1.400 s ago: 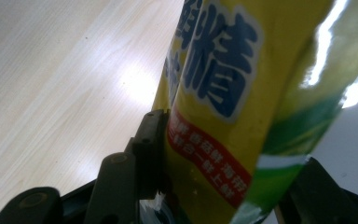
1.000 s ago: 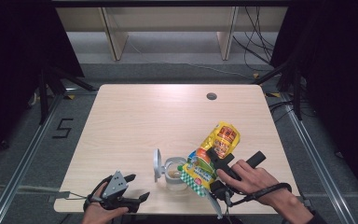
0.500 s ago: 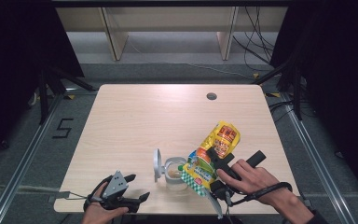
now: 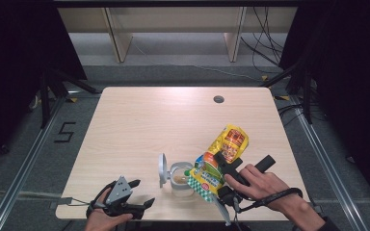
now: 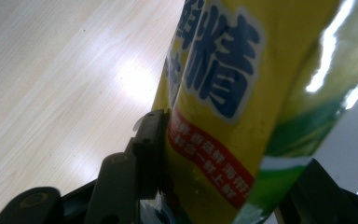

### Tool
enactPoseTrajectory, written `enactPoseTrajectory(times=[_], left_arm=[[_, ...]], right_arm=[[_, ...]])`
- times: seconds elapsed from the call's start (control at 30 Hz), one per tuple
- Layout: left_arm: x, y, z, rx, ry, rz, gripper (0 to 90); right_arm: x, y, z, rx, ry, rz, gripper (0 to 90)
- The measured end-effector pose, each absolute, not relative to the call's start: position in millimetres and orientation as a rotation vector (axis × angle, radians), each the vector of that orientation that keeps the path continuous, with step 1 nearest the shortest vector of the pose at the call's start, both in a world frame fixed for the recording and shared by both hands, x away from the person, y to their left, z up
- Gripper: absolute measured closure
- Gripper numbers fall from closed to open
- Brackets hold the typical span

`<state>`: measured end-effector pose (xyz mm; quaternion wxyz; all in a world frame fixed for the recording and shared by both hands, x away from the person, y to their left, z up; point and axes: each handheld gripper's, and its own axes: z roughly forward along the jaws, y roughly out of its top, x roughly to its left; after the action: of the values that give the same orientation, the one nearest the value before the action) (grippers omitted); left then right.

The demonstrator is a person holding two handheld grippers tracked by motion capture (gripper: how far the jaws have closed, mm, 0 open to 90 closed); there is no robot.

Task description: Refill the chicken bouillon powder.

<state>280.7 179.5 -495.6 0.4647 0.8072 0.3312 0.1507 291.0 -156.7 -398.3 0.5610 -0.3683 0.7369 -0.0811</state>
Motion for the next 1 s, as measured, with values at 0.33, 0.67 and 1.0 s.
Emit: enactPoseTrajectory(times=[0.33,0.67,1.0], left_arm=[[280.7,180.2,-494.9,1.988,0.808,0.381,18.9],[281.2,180.8,-494.6,1.994,0.796,0.387,18.9],[281.8,181.1,-494.5,2.001,0.783,0.392,18.9]], right_arm=[[290.9,-157.0,-397.9,-0.862,1.735,-0.184,57.5],[291.0,-157.6,-397.9,-0.863,1.734,-0.186,57.6],[290.0,-157.4,-395.7,-0.863,1.725,-0.191,57.6]])
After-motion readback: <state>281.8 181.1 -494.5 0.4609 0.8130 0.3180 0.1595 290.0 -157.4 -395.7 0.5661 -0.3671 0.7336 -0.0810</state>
